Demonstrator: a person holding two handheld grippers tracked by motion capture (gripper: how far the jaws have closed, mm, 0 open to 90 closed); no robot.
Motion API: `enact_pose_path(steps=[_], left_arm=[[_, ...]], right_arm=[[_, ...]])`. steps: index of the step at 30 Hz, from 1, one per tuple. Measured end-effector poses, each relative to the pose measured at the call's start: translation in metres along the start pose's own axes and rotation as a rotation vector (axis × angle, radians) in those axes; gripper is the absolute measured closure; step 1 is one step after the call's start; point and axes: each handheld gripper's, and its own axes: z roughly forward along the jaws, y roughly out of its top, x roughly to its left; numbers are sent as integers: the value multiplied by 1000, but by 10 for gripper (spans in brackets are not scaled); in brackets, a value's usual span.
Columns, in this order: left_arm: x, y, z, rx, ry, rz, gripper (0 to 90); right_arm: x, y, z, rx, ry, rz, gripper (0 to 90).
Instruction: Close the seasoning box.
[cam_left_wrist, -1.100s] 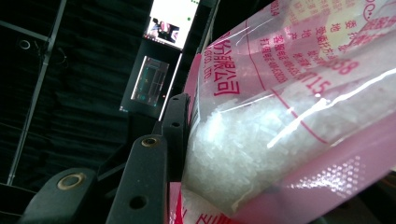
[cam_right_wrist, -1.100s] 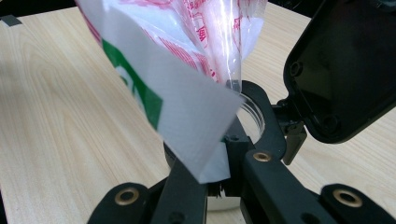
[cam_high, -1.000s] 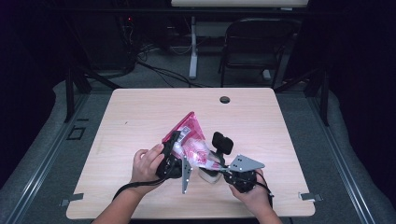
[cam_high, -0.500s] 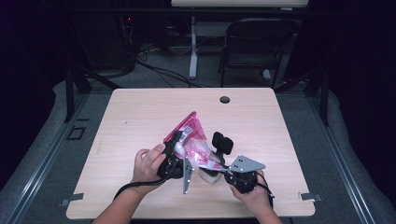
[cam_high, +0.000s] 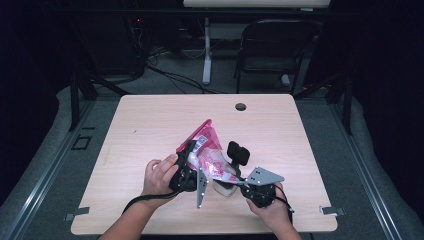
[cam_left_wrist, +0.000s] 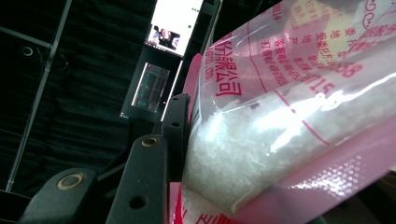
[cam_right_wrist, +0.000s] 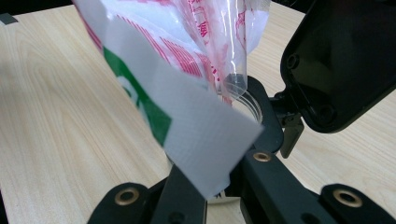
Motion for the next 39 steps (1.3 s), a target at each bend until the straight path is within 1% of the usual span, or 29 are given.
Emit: enact_pose_path(steps=[12, 17, 19, 21, 24, 25, 26, 30, 31, 32, 35, 38, 39], left_arm=[[0, 0, 1, -3, 2, 4, 675], [0, -1, 1, -6, 1, 1, 675], [-1, -1, 1, -8, -4, -10, 675], [-1, -2, 1, 2, -7, -1, 676], [-2, -2, 2, -5, -9, -16, 676], [-2, -2, 2, 0, -13, -15, 676], [-2, -3, 2, -9, -8, -18, 676], [-2, -4, 3, 4, -14, -6, 676], [-3, -4, 4, -6, -11, -16, 676], [-3, -5, 3, 2, -14, -9, 677], [-3, -6, 4, 6, -28, -26, 677], [-3, -8, 6, 1, -28, -29, 677], [-4, -9, 5, 13, -42, -41, 678]], right_arm=[[0, 0, 0, -3, -2, 2, 894], [0, 0, -1, -7, -3, 3, 894], [0, 0, -1, -6, -3, 3, 894], [0, 0, -1, -6, -3, 3, 894], [0, 0, -1, -7, -3, 3, 894], [0, 0, -1, -9, -1, 4, 893], [0, 0, -1, -7, -3, 3, 894], [0, 0, -1, -9, -1, 4, 893], [0, 0, -1, -9, 1, 3, 893], [0, 0, -2, -9, 0, 2, 893], [-1, 1, -2, -8, -3, 0, 892], [-1, 1, -2, -15, -3, 0, 892], [-1, 1, -2, -14, -3, 0, 892]])
